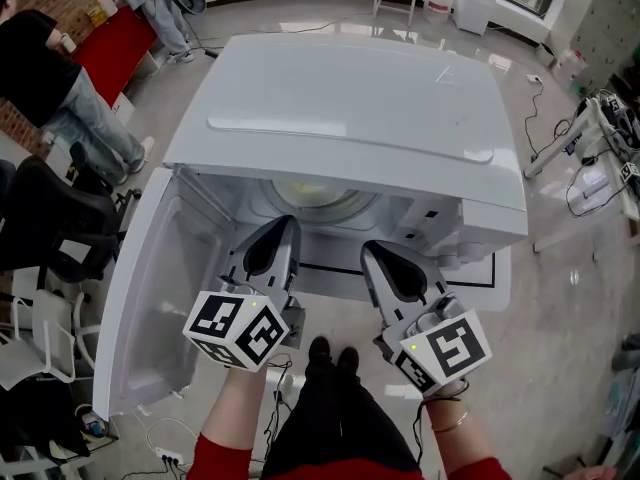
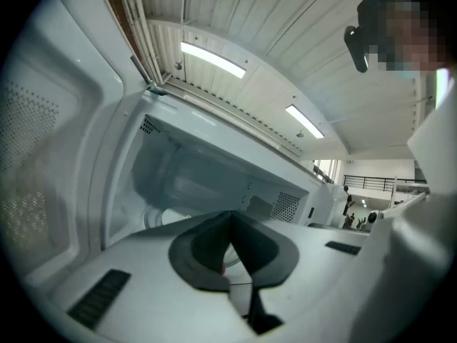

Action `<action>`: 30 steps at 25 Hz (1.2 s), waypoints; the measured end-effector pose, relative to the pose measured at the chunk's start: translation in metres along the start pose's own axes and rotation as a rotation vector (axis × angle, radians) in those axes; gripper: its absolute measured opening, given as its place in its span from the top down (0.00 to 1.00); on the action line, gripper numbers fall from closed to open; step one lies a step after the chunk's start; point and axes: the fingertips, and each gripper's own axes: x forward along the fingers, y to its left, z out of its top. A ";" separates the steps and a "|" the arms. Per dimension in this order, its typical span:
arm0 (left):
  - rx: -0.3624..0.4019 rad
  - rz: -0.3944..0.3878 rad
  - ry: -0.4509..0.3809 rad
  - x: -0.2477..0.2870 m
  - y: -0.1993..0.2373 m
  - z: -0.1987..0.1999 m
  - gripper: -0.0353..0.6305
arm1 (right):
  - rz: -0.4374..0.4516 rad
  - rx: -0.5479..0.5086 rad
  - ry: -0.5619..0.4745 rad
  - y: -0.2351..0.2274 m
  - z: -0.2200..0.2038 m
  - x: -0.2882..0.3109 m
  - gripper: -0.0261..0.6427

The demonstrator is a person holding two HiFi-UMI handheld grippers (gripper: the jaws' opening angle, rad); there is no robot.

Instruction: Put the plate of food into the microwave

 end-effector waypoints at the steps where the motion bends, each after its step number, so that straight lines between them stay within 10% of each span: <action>1: -0.001 -0.003 -0.005 -0.002 -0.002 0.001 0.93 | 0.001 0.003 0.009 0.000 -0.002 -0.001 0.94; 30: 0.087 -0.164 0.039 -0.040 -0.072 0.016 0.94 | -0.110 0.026 -0.063 0.018 0.031 -0.056 0.94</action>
